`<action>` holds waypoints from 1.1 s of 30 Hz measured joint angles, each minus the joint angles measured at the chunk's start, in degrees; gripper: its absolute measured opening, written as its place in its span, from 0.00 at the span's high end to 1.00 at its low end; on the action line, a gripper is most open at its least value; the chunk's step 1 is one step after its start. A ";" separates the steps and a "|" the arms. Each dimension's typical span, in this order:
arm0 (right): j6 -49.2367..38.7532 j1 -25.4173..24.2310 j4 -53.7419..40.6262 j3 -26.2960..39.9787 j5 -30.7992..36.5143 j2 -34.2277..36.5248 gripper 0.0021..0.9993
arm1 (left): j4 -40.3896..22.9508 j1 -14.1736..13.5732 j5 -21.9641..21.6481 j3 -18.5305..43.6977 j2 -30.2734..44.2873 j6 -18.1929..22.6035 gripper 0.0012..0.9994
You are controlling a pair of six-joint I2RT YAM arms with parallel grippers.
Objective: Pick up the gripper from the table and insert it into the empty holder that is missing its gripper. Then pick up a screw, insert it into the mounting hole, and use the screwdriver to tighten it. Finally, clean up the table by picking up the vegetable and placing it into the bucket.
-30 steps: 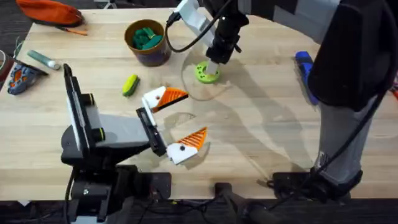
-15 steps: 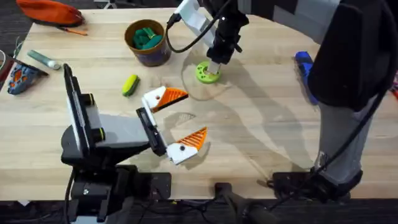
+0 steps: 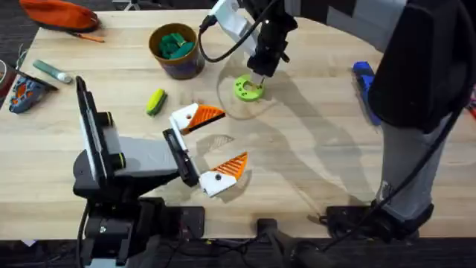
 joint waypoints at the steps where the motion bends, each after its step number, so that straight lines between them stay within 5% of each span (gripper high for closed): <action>1: 0.00 0.00 0.00 0.00 0.00 0.00 1.00 | -0.02 0.00 0.00 0.00 0.02 0.00 0.01; 14: 0.00 0.00 -1.36 0.64 0.02 0.00 1.00 | -0.02 0.00 0.00 0.00 0.00 0.00 0.01; 27: 0.00 -0.17 -13.29 15.65 0.39 -0.11 1.00 | 0.00 0.00 -0.02 0.00 0.02 0.00 0.01; 33: 0.00 -0.87 -17.23 16.33 0.33 -4.41 1.00 | 0.00 0.00 0.00 0.00 0.00 0.00 0.01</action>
